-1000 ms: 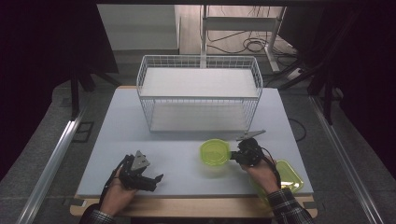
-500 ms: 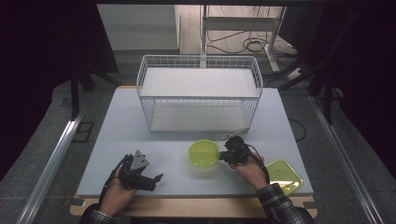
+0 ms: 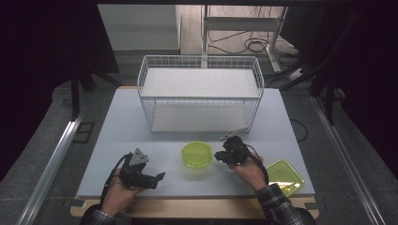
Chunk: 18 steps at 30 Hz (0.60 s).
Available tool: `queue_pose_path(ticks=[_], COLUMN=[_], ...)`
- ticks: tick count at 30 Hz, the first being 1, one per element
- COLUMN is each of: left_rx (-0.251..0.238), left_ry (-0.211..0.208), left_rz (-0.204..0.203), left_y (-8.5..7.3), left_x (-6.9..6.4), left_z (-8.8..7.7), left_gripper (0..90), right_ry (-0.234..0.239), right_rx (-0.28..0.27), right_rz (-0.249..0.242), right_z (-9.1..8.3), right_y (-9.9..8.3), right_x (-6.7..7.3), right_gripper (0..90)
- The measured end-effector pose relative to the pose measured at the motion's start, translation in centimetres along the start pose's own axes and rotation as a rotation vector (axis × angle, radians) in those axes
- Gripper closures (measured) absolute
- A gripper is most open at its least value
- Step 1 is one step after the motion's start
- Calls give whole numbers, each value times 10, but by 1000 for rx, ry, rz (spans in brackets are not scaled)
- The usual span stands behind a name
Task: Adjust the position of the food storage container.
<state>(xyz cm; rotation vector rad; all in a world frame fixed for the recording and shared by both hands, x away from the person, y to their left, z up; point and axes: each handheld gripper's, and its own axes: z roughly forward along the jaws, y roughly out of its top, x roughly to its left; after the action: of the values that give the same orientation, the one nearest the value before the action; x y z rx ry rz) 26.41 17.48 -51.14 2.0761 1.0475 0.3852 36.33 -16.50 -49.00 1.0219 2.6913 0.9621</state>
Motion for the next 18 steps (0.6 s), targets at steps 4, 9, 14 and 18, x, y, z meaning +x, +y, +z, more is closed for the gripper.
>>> queue_pose_path(ticks=[4, 9, 14, 18], left_rx=[-30, -31, -12, -3], left_ry=[-43, -109, -170, -187], left_rz=[49, 74, 151, 182], left_y=[18, 38, 75, 93], left_x=[-16, -33, -57, -67], left_z=[-2, 7, 32, 46], left_gripper=[331, 653, 873, 898], right_ry=[-31, -80, -124, -144], right_rx=[-30, -73, -105, -116], right_rz=[19, 15, 15, 19], right_z=[-17, -37, -52, -61], right_y=[-12, -22, -32, -38], right_x=[-7, -13, -17, -19], right_gripper=[773, 666, 554, 514])
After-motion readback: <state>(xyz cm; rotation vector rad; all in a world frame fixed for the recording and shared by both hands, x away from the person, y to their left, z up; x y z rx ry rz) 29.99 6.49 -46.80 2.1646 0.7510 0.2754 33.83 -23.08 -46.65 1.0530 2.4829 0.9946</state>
